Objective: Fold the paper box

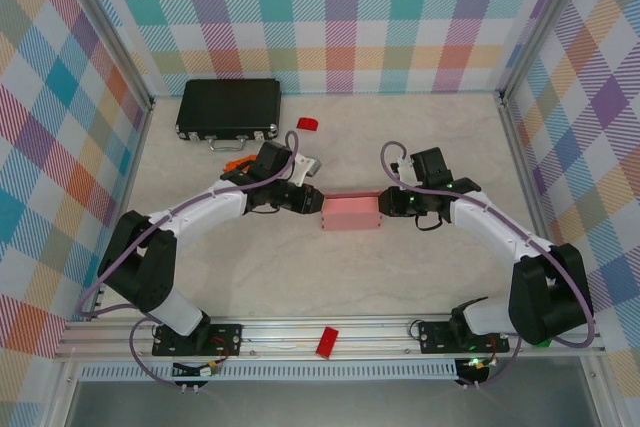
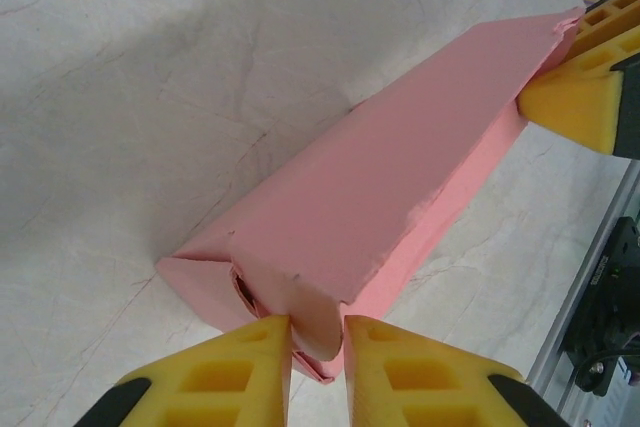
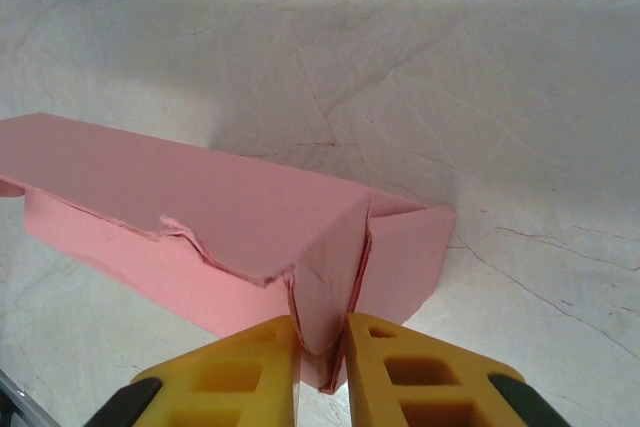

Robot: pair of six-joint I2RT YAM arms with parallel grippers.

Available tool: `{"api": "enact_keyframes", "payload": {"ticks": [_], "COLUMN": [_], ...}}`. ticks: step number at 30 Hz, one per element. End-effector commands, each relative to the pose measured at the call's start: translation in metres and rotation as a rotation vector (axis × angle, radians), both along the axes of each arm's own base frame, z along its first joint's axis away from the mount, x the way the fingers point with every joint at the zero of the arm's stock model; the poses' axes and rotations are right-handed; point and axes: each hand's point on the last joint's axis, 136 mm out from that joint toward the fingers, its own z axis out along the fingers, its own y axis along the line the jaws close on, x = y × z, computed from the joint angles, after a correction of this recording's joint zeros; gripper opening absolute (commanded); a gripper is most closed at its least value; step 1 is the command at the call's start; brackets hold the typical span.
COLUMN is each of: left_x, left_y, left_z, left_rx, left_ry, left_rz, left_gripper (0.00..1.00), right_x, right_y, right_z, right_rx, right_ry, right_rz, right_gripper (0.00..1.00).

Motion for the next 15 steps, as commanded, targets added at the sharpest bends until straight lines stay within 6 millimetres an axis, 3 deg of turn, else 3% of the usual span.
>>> {"api": "enact_keyframes", "payload": {"ticks": [1,9,15], "left_x": [-0.011,-0.016,-0.017], "left_y": [0.003,0.003,0.005], "left_z": [-0.015,-0.024,-0.032], "left_rx": [0.049,0.074,0.109], "left_ry": [0.032,0.052,0.060], "left_rz": [-0.016,-0.028,-0.027], "left_gripper": [0.20,0.18,0.18], "right_x": [-0.006,-0.009,-0.011], "right_y": [0.005,0.005,0.004], "right_z": [-0.002,-0.001,0.005], "right_rx": [0.015,0.018,0.021], "right_ry": [0.020,0.016,-0.012], "right_rz": [0.024,0.034,0.043], "right_gripper": [0.20,0.22,0.31]}}
